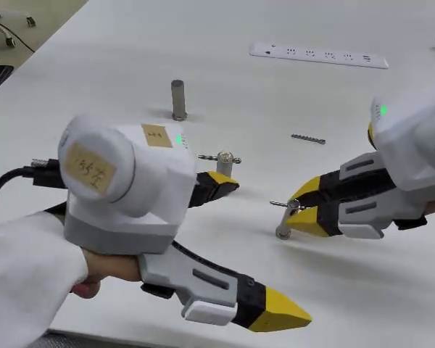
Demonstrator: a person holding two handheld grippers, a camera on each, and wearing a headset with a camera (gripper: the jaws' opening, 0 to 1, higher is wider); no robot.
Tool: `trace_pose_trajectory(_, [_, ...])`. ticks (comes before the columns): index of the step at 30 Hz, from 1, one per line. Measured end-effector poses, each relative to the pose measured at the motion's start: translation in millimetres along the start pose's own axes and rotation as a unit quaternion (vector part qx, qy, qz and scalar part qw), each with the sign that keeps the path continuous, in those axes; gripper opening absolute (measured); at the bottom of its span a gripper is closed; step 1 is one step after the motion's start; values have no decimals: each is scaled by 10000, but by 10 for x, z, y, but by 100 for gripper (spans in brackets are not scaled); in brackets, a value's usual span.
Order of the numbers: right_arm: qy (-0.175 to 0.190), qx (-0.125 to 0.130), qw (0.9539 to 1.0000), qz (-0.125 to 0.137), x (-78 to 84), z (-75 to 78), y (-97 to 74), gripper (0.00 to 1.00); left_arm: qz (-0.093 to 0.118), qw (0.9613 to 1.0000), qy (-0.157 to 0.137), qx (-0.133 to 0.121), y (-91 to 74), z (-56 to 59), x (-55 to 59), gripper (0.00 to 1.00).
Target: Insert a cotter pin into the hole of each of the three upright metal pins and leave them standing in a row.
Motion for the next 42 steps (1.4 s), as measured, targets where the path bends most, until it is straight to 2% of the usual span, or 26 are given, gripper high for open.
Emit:
trace_pose_trajectory(6, [-41,-83,10000,-25,-5,-9,24,4,-59,10000,-11,-13,-75,40,17,99])
trace_pose_trajectory(8, [-52,-113,9999,-43,-7,-17,23,4,-74,9997,83,-219,-93,-20,16,99])
trace_pose_trajectory(14, [-109,-40,9999,-94,-20,4,6,4,-8,9993,5,-370,-168,-87,-11,99])
trace_pose_trajectory(17, [-139,56,9999,-23,-75,102,-51,4,-22,9990,-16,-452,-217,-125,-11,99])
trace_pose_trajectory(20, [-232,130,9996,-60,-101,208,-81,4,-50,9985,-58,-546,-247,-180,-3,99])
trace_pose_trajectory(27, [-286,144,9994,-131,-102,417,-47,4,51,9967,-219,-781,-305,-292,-27,99])
trace_pose_trajectory(35, [-348,71,9992,-165,-112,493,-12,4,80,9952,-303,-924,-355,-354,-33,99])
trace_pose_trajectory(42, [-358,-3,9993,-123,-138,522,1,4,72,9952,-324,-916,-355,-354,-30,99])
Point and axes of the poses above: the centre of the closed fingertips' face, and the gripper's own axes: y roughly forward along the fingers, z roughly to its right, x roughly out of its underside, the point moved 4 cm from there along -y, roughly backward along the fingers, and after that the axes turned 8 degrees about -x, right-handed, at the moved point
